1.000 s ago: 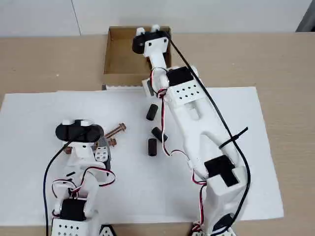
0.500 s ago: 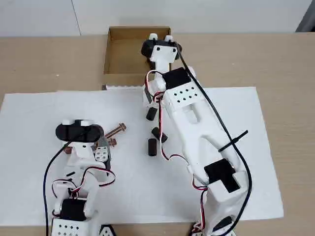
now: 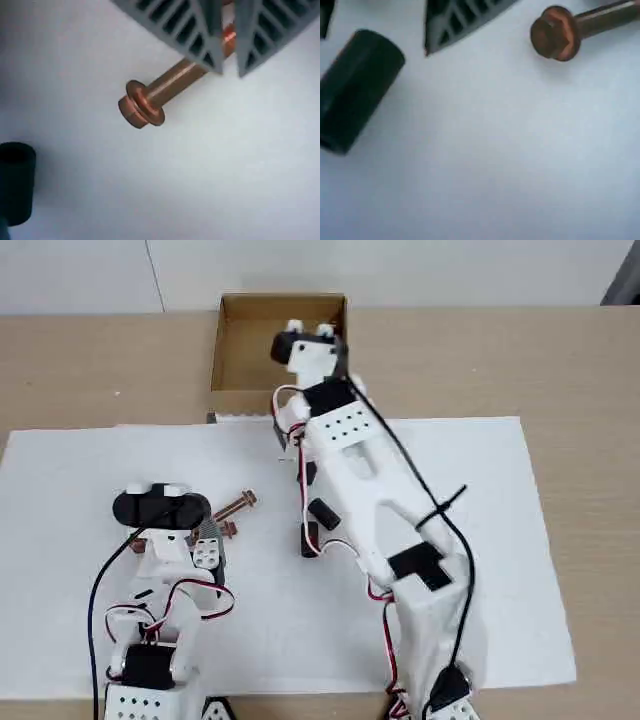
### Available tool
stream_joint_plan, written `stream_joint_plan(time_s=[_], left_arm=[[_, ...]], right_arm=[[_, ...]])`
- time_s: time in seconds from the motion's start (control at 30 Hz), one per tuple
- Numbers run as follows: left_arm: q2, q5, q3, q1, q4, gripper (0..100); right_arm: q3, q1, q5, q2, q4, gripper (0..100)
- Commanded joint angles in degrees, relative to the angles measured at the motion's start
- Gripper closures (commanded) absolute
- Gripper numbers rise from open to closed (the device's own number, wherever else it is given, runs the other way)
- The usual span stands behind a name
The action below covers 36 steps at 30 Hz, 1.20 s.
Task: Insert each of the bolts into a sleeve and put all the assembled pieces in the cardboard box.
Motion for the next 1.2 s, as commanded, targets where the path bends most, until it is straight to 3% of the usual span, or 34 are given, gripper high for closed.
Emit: stream_joint_plan(time_s=[0.0,0.83,1.0,1.17], left_arm=[[-0.26,0.18,-0.31,-0.26,0.44,100],[-0.44,0.18,-0.31,-0.26,1.05,100],[-0.44,0.18,-0.31,-0.26,1.05,100],[-0.44,0.18,-0.31,-0.26,1.05,100]], right_arm=[[-4.84,-0.48,-0.44,1.89,-0.13,87.6],[-5.98,0.66,-2.46,11.91,-1.71,88.3],[-5.98,0.66,-2.20,11.82,-3.74,99.8],[-6.24,0.57,-2.20,11.30,-3.65,99.5]])
